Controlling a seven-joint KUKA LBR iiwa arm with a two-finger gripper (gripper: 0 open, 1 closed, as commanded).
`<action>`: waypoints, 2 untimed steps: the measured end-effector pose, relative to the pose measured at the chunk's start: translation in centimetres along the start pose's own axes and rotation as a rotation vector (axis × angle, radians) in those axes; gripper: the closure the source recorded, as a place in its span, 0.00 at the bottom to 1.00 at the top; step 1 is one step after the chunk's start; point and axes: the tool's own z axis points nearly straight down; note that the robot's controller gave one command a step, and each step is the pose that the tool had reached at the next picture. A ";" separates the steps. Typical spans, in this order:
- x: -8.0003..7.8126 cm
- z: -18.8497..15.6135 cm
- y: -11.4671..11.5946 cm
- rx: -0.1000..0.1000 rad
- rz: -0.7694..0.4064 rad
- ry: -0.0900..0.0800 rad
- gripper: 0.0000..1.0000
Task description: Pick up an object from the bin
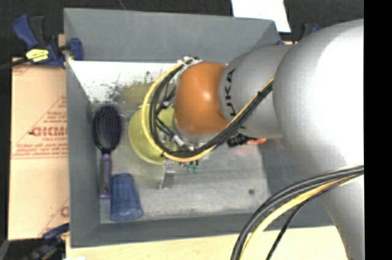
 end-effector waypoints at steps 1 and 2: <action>3.1 0.0 -2.3 -0.006 -0.082 -0.014 0.00; -4.4 -0.2 6.8 0.000 -0.604 -0.013 0.00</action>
Offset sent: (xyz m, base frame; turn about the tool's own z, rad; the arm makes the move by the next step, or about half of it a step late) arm 0.0468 0.0641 -0.0005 -0.6042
